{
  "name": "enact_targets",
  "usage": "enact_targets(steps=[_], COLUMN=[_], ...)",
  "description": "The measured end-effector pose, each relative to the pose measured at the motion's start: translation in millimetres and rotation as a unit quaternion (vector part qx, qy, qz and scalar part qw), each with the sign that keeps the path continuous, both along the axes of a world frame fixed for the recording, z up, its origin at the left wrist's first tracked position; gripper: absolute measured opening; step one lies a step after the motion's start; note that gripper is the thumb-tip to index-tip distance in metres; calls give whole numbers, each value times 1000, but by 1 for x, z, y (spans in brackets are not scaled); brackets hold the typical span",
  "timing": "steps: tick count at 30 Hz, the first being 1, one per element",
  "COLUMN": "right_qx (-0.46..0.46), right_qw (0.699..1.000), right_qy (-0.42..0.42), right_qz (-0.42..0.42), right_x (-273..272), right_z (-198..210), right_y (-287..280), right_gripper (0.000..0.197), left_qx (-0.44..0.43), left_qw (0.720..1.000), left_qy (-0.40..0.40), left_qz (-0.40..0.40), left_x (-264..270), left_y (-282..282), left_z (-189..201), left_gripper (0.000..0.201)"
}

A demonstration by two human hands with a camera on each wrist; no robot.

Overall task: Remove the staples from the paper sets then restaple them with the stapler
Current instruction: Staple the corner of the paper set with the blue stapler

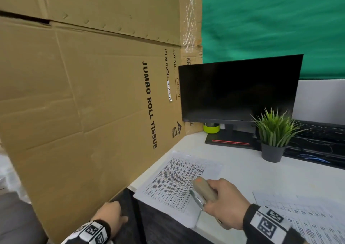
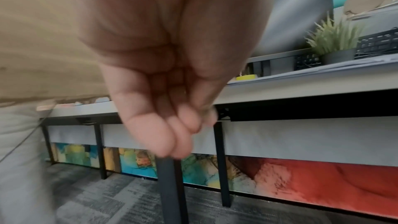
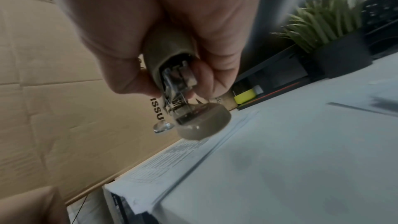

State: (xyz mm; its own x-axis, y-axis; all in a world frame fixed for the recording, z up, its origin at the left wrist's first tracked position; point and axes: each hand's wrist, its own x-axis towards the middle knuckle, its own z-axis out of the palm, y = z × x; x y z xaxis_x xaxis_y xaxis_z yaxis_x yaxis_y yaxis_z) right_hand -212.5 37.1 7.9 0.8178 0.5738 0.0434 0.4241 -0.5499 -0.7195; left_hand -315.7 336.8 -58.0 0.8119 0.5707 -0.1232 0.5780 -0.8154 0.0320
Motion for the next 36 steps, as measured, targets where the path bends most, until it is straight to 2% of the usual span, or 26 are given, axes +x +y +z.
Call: enact_targets(steps=[2,3,6,8,11,13,14,17,19,22,24,26,28,29,31,33,34,36], right_qx=[10,20,70,86,67,39,8,-69,-113,-285,-353,-359,-348,-342,-344,-323,-300,-184], right_qw=[999,997,984,966,925,898,890,874,865,821,808,817,829,833,822,814,816,829], right_qy=[33,51,59,59,53,57,56,37,11,-96,-101,-42,9,2,7,25,35,35], right_qz=[-35,-58,-151,-237,-369,-434,-452,-479,-489,-486,-461,-450,-438,-435,-454,-482,-493,-528], right_x=[5,9,23,34,51,60,64,73,81,97,113,129,140,142,144,146,143,134], right_z=[1,1,-1,-5,-21,-33,-37,-33,-22,4,10,1,-15,-20,-21,-14,-8,5], right_y=[-14,-24,-69,-112,-189,-236,-256,-300,-319,-345,-366,-390,-405,-409,-409,-408,-406,-407], right_gripper=[5,7,8,2,12,26,31,33,32,40,57,61,42,31,18,20,23,26], left_qx=[-9,-16,-14,-32,-107,-159,-177,-187,-155,-61,-41,-24,-4,3,-1,-24,-46,-100], left_qw=[1000,999,996,989,957,933,923,902,885,866,864,865,862,862,867,873,877,875], left_qy=[13,12,-28,-71,-118,-100,-82,14,96,184,191,194,198,201,201,192,184,160], left_qz=[-16,-27,-79,-125,-243,-308,-330,-388,-428,-460,-464,-462,-466,-466,-456,-448,-442,-445], left_x=[5,9,34,61,99,120,130,153,164,179,190,196,202,204,204,201,200,195], left_y=[-5,-10,-36,-64,-130,-180,-205,-271,-303,-330,-339,-344,-347,-349,-351,-353,-352,-352], left_z=[6,11,34,50,72,77,76,70,67,62,56,52,48,45,43,44,44,47], left_gripper=[15,16,13,22,25,8,17,57,67,52,38,33,35,36,38,39,40,41])
